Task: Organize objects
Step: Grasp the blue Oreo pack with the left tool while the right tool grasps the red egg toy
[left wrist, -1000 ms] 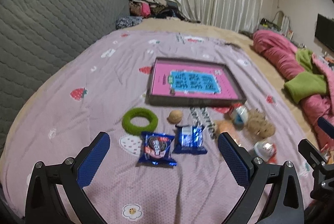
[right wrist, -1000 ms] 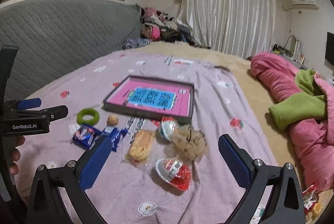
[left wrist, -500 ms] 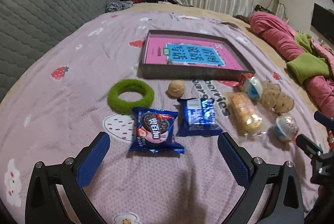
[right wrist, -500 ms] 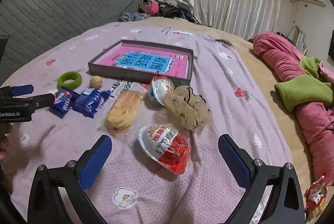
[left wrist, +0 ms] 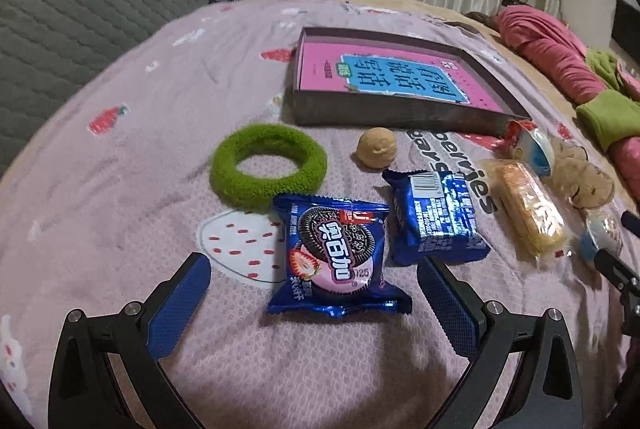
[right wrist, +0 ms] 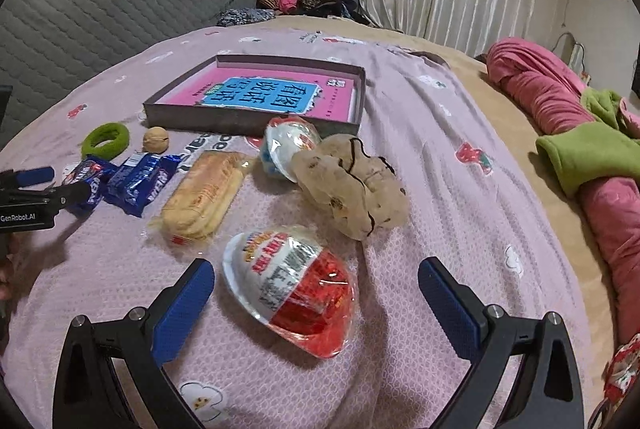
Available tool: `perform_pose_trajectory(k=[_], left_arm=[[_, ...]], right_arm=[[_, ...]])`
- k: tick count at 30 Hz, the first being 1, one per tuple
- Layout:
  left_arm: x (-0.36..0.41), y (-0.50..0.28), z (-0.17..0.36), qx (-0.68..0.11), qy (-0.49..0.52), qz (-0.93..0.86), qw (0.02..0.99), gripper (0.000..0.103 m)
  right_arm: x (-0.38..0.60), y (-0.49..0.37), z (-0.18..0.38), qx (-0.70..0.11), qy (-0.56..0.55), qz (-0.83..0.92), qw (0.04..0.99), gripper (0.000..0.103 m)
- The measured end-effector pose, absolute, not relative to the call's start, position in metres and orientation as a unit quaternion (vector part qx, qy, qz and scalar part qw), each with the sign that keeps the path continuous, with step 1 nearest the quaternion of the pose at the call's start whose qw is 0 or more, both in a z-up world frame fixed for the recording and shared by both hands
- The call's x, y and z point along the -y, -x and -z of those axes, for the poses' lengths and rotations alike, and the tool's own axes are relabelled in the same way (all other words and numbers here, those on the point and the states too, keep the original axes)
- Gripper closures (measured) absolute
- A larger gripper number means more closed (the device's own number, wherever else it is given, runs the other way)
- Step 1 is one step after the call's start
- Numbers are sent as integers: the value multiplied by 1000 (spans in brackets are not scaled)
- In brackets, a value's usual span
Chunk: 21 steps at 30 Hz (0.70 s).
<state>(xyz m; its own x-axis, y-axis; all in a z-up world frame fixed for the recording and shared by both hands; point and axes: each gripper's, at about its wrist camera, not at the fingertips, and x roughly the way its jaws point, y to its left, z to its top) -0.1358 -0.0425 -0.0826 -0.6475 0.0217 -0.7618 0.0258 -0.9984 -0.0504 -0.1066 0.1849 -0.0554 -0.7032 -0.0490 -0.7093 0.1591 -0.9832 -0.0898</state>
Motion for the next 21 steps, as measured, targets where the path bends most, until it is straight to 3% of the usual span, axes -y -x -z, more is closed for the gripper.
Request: perform_pose_trajectory(k=[8, 13, 16, 20, 21], left_arm=[[37, 148, 93, -22, -425, 905, 3, 1], [37, 149, 92, -28, -422, 906, -9, 17], [34, 149, 93, -26, -426, 904, -17, 34], [36, 149, 94, -37, -432, 901, -27, 40], [37, 149, 94, -41, -432, 901, -28, 45]], right_arm=[[-185, 114, 62, -67, -388, 918, 52, 0], [-184, 116, 64, -72, -388, 917, 49, 1], [-184, 116, 64, -70, -386, 918, 51, 14], [-180, 118, 67, -76, -391, 915, 58, 27], [-179, 118, 68, -79, -392, 914, 61, 32]])
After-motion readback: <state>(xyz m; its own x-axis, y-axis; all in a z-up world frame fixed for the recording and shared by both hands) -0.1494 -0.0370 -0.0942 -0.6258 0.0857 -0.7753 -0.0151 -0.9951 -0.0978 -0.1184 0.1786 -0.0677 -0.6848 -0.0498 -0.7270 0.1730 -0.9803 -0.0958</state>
